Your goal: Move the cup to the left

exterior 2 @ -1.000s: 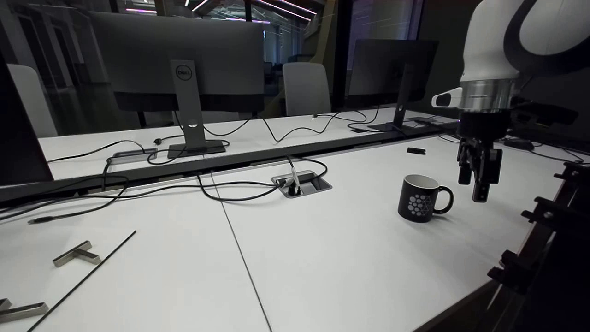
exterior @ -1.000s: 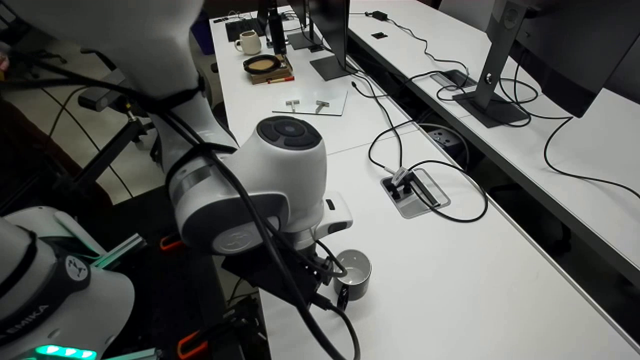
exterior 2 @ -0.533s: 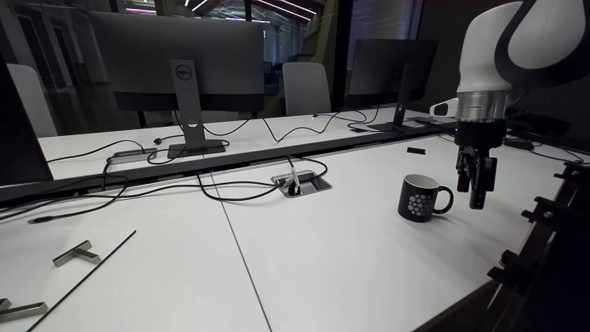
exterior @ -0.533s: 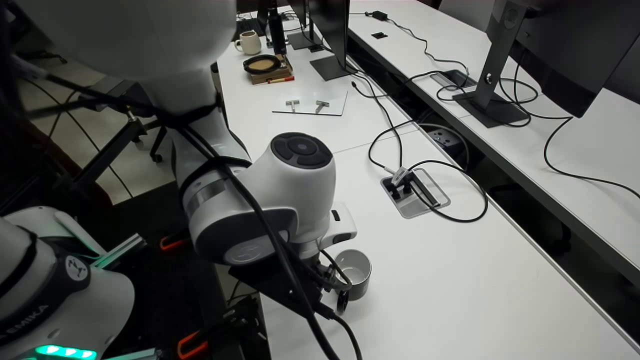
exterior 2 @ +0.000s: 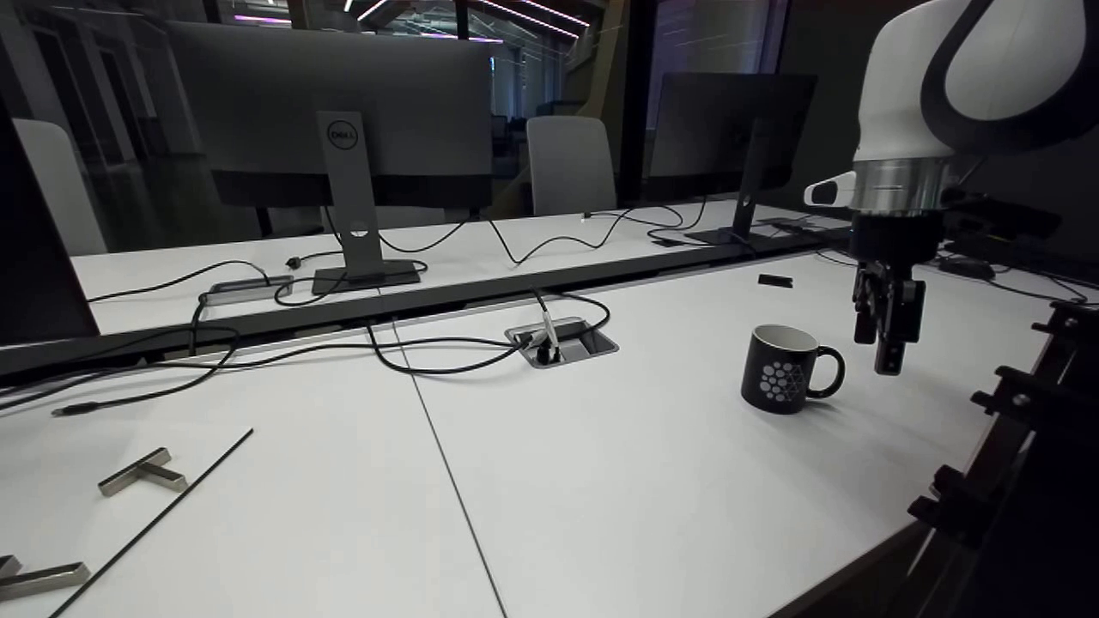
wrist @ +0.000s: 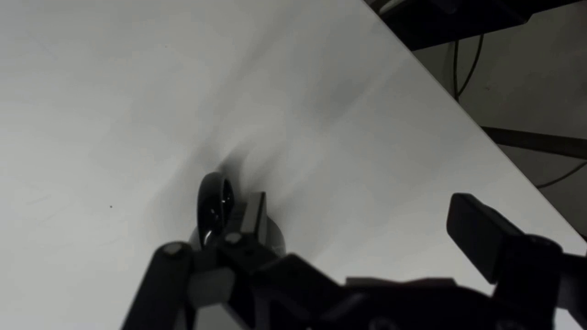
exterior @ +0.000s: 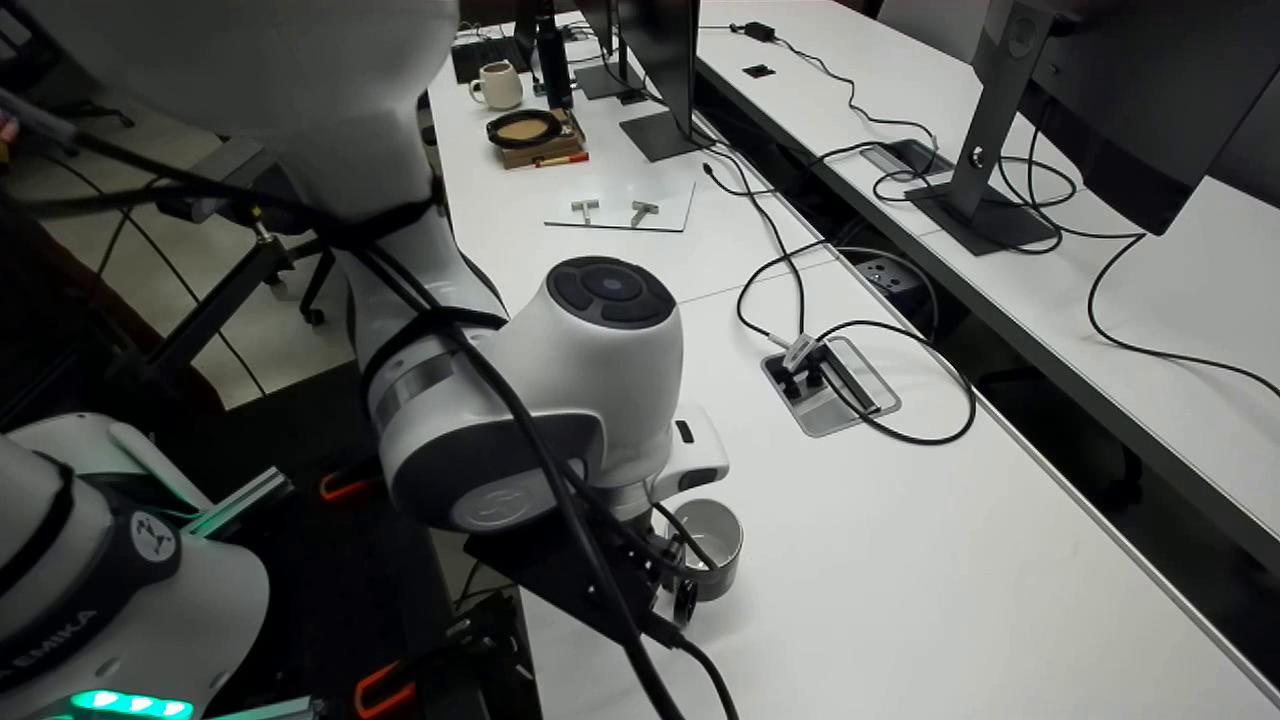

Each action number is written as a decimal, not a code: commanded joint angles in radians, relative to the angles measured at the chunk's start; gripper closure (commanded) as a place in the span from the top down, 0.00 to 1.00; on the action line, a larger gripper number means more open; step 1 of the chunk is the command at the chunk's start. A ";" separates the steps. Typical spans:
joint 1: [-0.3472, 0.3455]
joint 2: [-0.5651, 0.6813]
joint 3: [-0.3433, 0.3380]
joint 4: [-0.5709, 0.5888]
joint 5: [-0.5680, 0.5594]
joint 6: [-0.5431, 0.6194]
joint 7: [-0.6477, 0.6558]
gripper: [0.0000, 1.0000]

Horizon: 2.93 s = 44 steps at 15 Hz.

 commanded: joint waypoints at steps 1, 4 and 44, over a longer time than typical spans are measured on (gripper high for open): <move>0.014 -0.001 -0.022 0.024 -0.007 -0.034 0.010 1.00; 0.043 0.028 -0.053 0.059 -0.011 -0.034 0.024 1.00; 0.062 0.147 -0.077 0.239 -0.012 -0.143 0.044 0.71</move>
